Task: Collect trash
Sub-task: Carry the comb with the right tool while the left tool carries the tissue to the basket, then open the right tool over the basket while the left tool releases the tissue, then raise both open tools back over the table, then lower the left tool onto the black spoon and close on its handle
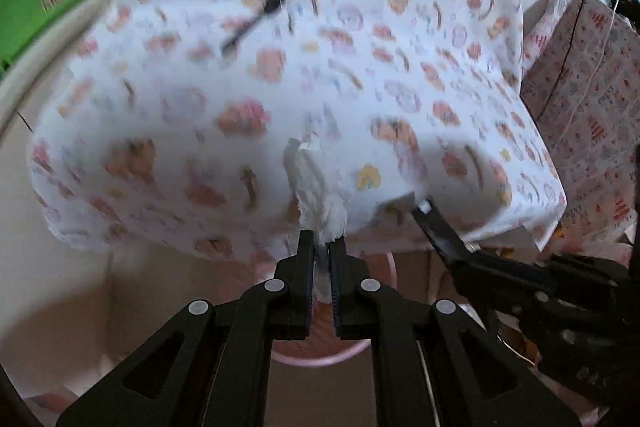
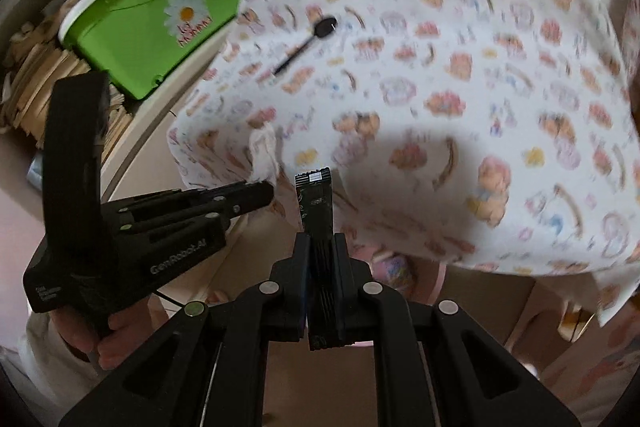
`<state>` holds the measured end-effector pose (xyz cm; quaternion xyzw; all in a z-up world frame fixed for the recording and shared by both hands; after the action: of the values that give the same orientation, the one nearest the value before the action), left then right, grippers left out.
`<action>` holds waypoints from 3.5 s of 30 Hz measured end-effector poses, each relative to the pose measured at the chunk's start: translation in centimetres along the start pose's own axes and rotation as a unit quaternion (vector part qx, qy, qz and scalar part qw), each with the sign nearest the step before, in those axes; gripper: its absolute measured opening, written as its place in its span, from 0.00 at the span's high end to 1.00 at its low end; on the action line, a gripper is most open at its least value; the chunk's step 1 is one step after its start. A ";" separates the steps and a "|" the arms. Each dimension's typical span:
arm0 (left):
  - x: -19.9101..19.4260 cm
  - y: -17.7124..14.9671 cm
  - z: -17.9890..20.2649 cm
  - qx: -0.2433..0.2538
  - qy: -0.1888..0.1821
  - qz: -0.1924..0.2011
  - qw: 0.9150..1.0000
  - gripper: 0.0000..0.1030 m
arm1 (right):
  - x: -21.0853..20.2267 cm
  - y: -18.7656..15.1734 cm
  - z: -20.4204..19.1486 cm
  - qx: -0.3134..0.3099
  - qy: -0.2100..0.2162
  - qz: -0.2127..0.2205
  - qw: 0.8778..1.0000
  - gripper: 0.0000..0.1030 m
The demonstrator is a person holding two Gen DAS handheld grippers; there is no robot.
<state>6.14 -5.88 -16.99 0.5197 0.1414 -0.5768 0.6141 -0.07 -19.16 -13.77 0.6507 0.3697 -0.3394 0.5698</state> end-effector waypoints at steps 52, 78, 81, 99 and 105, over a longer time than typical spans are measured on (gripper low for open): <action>-3.8 0.8 -0.4 0.018 0.144 0.047 0.988 0.20 | -1.9 1.7 1.7 -0.007 -0.121 0.079 0.989 0.43; -10.4 15.6 2.1 0.108 0.151 0.208 0.960 0.01 | -7.0 15.5 5.3 0.004 -0.189 0.205 0.960 0.13; -9.0 15.6 -0.6 0.077 0.146 0.201 0.966 0.01 | -4.5 15.3 5.9 -0.007 -0.202 0.193 0.960 0.13; -0.6 17.4 -5.5 0.010 0.111 0.070 0.991 0.15 | 2.4 16.6 6.3 -0.012 -0.265 0.137 0.954 0.13; 0.7 16.9 -5.5 0.009 0.103 0.060 0.993 0.26 | 2.8 16.5 7.1 0.005 -0.239 0.120 0.964 0.13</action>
<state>23.12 -5.36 -11.78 0.5898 0.1674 -0.4837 0.6246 15.52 -27.21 -8.95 0.5929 0.1408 -0.4161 0.6749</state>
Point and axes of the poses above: each gripper's, at about its wrist camera, not at the fingertips, and x roughly the way its jaws point, z to its right, y to its top, the point moved 4 cm from there along x, roughly the way its jaws point, and after that the axes turned 12 degrees about -y, right-handed, at the moved point
